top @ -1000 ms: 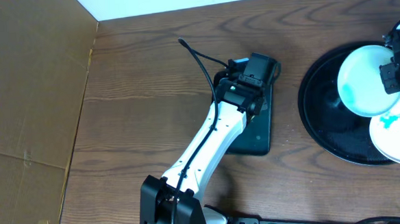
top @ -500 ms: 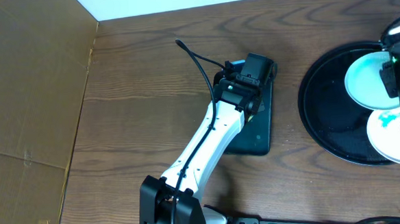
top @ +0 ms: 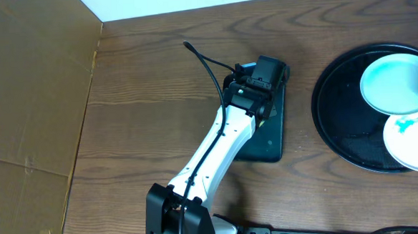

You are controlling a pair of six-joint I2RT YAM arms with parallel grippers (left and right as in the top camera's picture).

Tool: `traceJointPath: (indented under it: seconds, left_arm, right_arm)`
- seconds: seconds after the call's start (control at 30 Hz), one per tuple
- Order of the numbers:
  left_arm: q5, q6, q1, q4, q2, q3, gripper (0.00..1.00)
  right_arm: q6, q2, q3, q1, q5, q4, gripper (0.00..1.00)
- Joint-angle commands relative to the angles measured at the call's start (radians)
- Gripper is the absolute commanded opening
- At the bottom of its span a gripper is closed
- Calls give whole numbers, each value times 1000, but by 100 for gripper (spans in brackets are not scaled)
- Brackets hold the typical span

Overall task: Clean dirty plates on tray and stack at the side
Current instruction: 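Hold the sponge in the water while the right gripper moves the plate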

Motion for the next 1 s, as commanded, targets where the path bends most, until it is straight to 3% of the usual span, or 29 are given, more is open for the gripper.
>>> traceJointPath:
  seconds: [0.0, 0.33, 0.5, 0.63, 0.73, 0.87, 0.97]
  left_arm:
    - [-6, -20, 5, 6, 0, -5, 7]
    - [-6, -62, 5, 24, 0, -5, 7]
    - [-6, -61, 5, 22, 0, -5, 7]
    - [-6, -61, 5, 24, 0, -5, 7]
    - [-7, -61, 5, 24, 0, -5, 7]
    - [-6, -62, 5, 24, 0, -5, 7]
    - [-6, -61, 5, 24, 0, -5, 7]
  right_arm:
    - [55, 3, 3, -46, -108, 0, 73]
    - [90, 52, 3, -45, -156, 43, 72]
    - [101, 98, 3, -45, -134, 58, 62]
    - [120, 115, 3, -45, -130, 64, 59]
    - [118, 115, 3, -45, -131, 79, 46]
    - [118, 115, 3, -45, -134, 114, 5]
    - [118, 115, 3, -42, -143, 149, 1]
